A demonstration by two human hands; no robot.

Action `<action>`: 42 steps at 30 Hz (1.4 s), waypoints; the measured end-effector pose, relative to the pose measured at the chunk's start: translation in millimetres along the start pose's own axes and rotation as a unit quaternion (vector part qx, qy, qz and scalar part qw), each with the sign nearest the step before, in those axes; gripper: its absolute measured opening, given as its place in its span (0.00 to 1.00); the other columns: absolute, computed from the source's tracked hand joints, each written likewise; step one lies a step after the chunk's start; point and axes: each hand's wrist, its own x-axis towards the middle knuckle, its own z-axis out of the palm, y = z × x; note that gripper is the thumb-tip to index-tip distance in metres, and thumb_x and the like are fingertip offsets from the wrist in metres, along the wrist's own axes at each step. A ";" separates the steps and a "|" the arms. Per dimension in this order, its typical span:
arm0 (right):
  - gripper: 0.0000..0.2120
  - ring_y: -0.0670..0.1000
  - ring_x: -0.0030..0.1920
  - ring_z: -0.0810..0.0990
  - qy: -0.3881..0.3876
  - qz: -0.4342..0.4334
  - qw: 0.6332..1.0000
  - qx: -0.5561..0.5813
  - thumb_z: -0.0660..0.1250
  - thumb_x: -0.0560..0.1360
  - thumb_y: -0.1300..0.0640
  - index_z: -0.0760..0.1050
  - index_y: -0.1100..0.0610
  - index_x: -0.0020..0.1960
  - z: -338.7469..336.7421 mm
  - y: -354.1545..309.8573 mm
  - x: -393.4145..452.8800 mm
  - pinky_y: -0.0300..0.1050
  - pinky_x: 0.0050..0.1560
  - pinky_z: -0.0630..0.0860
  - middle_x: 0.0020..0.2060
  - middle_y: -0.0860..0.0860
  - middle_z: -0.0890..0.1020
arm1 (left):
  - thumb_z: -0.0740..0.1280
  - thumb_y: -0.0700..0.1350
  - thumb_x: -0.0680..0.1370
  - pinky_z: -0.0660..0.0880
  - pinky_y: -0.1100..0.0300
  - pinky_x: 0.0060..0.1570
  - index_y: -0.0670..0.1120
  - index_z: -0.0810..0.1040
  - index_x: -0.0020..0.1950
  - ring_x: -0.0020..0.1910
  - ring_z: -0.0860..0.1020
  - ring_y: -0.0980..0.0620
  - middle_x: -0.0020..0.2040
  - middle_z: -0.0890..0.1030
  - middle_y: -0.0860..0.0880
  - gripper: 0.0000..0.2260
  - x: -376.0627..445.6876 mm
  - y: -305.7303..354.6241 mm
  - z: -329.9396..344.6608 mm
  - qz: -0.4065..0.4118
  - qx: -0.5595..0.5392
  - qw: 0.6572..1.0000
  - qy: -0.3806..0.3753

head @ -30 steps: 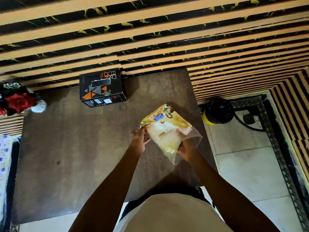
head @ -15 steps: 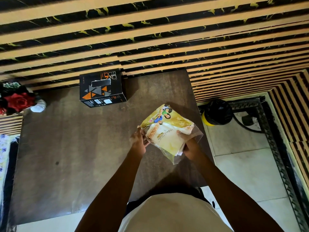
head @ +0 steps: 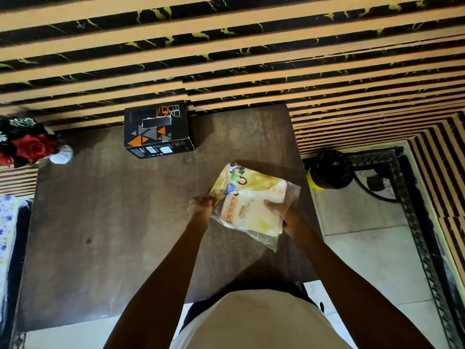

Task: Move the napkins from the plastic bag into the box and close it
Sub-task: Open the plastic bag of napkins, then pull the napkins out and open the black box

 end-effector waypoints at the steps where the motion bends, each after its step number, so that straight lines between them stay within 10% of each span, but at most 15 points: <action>1: 0.27 0.63 0.63 0.77 0.023 0.001 1.000 -0.009 0.74 0.70 0.51 0.72 0.56 0.67 -4.0 -1.0 -0.7 0.62 0.62 0.76 0.64 0.61 0.78 | 0.69 0.44 0.75 0.78 0.52 0.51 0.42 0.80 0.55 0.46 0.80 0.46 0.54 0.83 0.42 0.11 -0.8 -1.6 -5.7 -0.004 -0.008 1.000 0.012; 5: 0.15 0.63 0.57 0.81 0.118 -0.029 0.992 -0.016 0.76 0.69 0.57 0.78 0.50 0.55 -37.2 -2.7 -4.4 0.67 0.58 0.77 0.57 0.60 0.83 | 0.67 0.46 0.77 0.72 0.59 0.52 0.40 0.78 0.60 0.55 0.78 0.47 0.55 0.80 0.45 0.15 -0.3 -4.0 -28.9 -0.030 -0.006 0.995 0.095; 11: 0.35 0.61 0.59 0.81 0.177 -0.119 0.977 0.021 0.80 0.60 0.46 0.74 0.52 0.64 -83.9 -2.5 -7.7 0.70 0.57 0.77 0.60 0.57 0.82 | 0.66 0.43 0.75 0.69 0.44 0.59 0.42 0.68 0.65 0.62 0.72 0.36 0.64 0.72 0.37 0.20 -13.8 8.1 -16.3 0.091 0.252 0.926 0.267; 15: 0.28 0.58 0.58 0.82 0.222 -0.144 0.964 0.016 0.76 0.70 0.51 0.72 0.53 0.67 -74.6 -20.6 -23.9 0.60 0.52 0.82 0.60 0.54 0.82 | 0.66 0.57 0.73 0.69 0.43 0.66 0.52 0.65 0.71 0.67 0.68 0.44 0.69 0.68 0.44 0.28 -22.1 9.4 15.3 0.399 0.444 0.800 0.057; 18: 0.23 0.53 0.53 0.83 0.269 -0.184 0.944 0.044 0.69 0.76 0.60 0.68 0.56 0.69 -69.4 -28.9 -30.1 0.43 0.40 0.84 0.60 0.54 0.81 | 0.66 0.64 0.71 0.52 0.36 0.73 0.56 0.55 0.76 0.77 0.53 0.41 0.79 0.55 0.46 0.38 -23.4 -3.8 33.7 0.394 0.548 0.732 -0.093; 22: 0.23 0.57 0.59 0.82 0.285 -0.228 0.919 0.152 0.69 0.76 0.57 0.68 0.49 0.69 -72.4 -39.5 -41.0 0.59 0.53 0.82 0.64 0.53 0.79 | 0.66 0.65 0.71 0.47 0.33 0.73 0.57 0.50 0.78 0.78 0.48 0.41 0.80 0.49 0.46 0.41 -22.4 -24.7 41.2 0.356 0.553 0.749 -0.081; 27: 0.19 0.60 0.64 0.78 0.101 -0.160 0.957 0.219 0.61 0.81 0.55 0.69 0.55 0.71 -65.5 -49.5 -49.0 0.61 0.59 0.78 0.65 0.57 0.79 | 0.66 0.66 0.70 0.50 0.33 0.72 0.58 0.50 0.77 0.78 0.49 0.41 0.80 0.50 0.46 0.41 -26.5 -18.8 46.5 0.334 0.540 0.770 -0.061; 42: 0.23 0.57 0.61 0.77 0.111 0.052 0.962 -0.245 0.74 0.73 0.59 0.72 0.58 0.66 -75.7 -1.3 -32.3 0.55 0.65 0.74 0.58 0.53 0.79 | 0.72 0.59 0.68 0.62 0.35 0.68 0.55 0.58 0.73 0.75 0.56 0.41 0.76 0.57 0.46 0.38 -20.8 1.5 40.6 0.337 0.526 0.779 -0.052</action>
